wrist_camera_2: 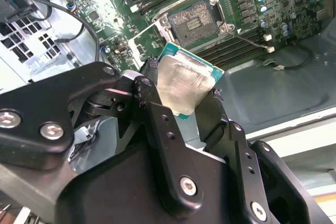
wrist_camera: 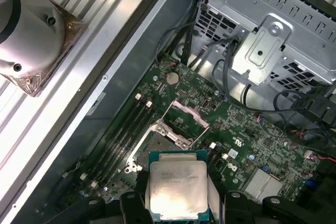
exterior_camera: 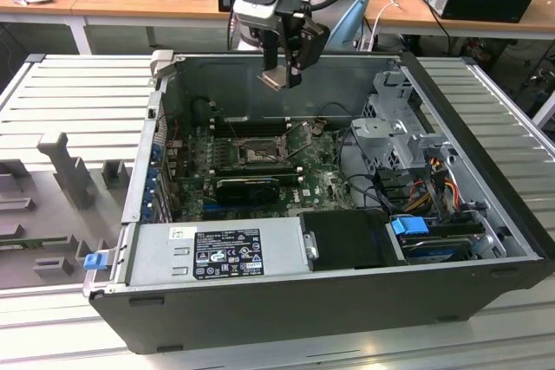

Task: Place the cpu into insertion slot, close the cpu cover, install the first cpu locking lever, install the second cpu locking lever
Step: 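Place the cpu into insertion slot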

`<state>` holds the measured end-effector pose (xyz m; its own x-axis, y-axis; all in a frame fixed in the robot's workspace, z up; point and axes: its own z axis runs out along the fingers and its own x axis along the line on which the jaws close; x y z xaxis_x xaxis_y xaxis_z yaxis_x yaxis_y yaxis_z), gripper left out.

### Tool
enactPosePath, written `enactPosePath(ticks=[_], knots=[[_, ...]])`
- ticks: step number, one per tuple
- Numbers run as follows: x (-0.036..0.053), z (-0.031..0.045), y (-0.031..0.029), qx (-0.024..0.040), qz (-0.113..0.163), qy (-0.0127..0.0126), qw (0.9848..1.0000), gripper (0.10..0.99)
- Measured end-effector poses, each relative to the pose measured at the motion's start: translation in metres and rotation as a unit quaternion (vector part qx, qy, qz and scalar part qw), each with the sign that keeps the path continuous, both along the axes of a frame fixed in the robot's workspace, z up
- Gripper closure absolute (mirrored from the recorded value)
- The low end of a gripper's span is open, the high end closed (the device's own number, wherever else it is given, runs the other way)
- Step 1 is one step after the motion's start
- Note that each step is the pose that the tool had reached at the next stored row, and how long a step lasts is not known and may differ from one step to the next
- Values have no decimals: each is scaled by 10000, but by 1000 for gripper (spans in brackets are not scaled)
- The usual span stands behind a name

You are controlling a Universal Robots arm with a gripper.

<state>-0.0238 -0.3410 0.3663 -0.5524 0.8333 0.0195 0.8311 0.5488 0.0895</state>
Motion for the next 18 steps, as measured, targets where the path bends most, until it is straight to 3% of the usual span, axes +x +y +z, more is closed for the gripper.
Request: enactPosePath(ticks=[8,14,18], knots=[[0,-28,-1,-1,-18,4,10000,561],[0,-32,-1,-1,-363,4,9993,561],[0,-37,-1,-1,-680,4,9977,561]])
